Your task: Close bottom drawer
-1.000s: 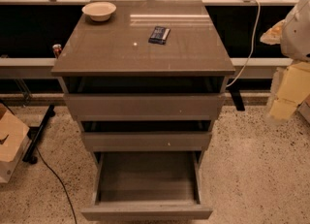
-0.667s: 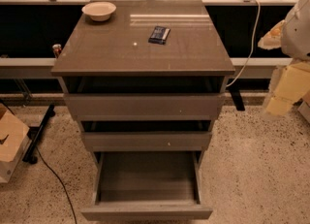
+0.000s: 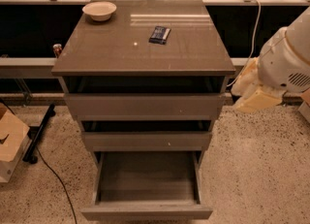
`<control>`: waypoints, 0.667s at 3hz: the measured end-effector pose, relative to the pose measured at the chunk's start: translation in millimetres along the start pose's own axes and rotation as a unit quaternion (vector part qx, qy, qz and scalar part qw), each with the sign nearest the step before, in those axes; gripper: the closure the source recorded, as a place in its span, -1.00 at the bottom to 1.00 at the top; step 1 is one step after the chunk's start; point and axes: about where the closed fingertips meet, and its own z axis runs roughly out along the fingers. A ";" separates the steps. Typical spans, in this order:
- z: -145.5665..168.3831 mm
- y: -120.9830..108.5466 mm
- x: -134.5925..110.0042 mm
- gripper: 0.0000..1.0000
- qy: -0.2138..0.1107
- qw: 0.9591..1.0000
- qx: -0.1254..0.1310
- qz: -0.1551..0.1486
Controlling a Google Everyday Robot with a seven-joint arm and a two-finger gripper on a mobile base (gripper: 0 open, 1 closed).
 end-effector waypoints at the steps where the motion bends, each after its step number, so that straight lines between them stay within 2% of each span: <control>1: 37.2 5.8 3.8 0.71 -0.036 0.999 -0.023 -0.003; 2: 78.5 7.2 10.0 1.00 -0.064 0.997 -0.037 -0.005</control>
Offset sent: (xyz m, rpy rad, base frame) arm 0.0212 0.0145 -0.1208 0.1937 0.0556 0.0783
